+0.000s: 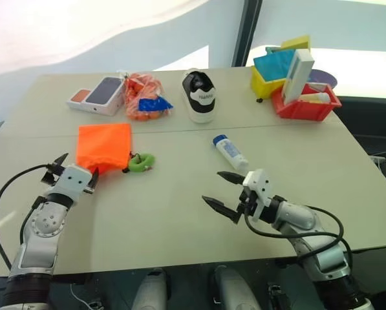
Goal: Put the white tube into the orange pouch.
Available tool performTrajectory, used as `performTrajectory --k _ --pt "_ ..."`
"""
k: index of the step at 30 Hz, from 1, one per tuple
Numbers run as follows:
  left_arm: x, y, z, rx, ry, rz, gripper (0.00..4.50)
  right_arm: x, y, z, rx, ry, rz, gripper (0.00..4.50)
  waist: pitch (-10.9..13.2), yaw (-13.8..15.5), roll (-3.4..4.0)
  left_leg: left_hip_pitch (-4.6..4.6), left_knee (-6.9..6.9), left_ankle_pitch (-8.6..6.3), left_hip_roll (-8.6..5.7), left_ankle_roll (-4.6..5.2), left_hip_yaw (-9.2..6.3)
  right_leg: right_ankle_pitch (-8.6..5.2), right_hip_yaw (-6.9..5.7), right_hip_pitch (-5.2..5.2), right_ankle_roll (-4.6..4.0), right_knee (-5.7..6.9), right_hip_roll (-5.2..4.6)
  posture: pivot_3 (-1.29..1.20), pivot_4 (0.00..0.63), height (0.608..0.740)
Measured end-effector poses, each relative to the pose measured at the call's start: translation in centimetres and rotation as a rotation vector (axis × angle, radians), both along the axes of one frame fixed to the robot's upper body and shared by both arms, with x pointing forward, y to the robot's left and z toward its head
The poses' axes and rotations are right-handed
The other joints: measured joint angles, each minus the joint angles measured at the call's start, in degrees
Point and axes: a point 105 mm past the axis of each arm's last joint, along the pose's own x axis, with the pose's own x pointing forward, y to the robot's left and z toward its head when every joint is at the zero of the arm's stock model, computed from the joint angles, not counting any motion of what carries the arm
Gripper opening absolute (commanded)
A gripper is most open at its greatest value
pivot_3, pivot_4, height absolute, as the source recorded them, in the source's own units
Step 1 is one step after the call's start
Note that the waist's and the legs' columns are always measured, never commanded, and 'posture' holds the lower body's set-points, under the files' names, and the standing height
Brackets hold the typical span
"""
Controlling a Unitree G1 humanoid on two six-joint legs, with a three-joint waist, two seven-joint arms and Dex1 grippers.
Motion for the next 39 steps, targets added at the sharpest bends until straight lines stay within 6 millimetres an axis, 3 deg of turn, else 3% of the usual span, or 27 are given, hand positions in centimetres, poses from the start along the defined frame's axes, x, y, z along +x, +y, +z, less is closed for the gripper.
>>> performTrajectory --k 9,16,19,26,35,39 --pt "0.0 1.0 0.4 -0.111 -0.012 0.028 4.50 -0.1 0.5 -0.3 0.008 -0.005 -0.001 4.44 0.00 0.07 0.00 0.01 0.05 0.00 -0.01 0.00 -0.01 0.00 -0.01 0.02 0.01 0.04 0.01 0.00 0.150 0.740" --pt "0.2 1.9 0.4 0.000 -0.006 0.084 4.50 -0.2 0.4 -0.6 0.008 0.005 -0.010 4.44 0.00 0.06 -0.01 0.02 0.05 0.00 -0.01 0.00 -0.02 0.02 -0.01 0.02 0.04 0.07 0.03 0.00 0.150 0.740" --pt "0.6 2.0 0.5 0.034 -0.009 0.094 3.67 -0.2 0.4 -0.6 0.005 0.004 -0.011 4.50 0.00 0.08 -0.01 0.02 0.05 0.00 -0.01 0.00 -0.02 0.02 -0.01 0.02 0.04 0.06 0.03 0.00 0.150 0.740" --pt "1.1 0.9 0.7 0.052 -0.023 0.048 0.04 0.1 0.2 -0.2 -0.009 -0.016 -0.013 4.50 0.00 -0.04 -0.01 0.03 0.05 0.00 -0.01 0.00 -0.02 0.09 -0.01 0.02 0.15 0.09 0.03 0.00 0.150 0.740" --pt "0.3 0.0 -0.1 -0.074 0.047 -0.042 0.04 0.3 -0.1 -0.1 -0.011 -0.023 -0.033 4.50 0.00 -0.01 -0.01 0.03 0.05 0.00 0.00 0.00 -0.01 0.08 -0.01 0.02 0.12 0.09 0.02 0.00 0.150 0.740" --pt "-0.9 -0.8 0.9 -0.232 0.066 -0.125 0.04 1.5 -1.3 0.8 -0.012 -0.067 -0.112 4.50 0.00 -0.07 -0.01 0.03 0.07 0.00 0.01 0.00 -0.01 0.01 0.00 0.02 -0.01 0.09 0.00 0.00 0.150 0.740"
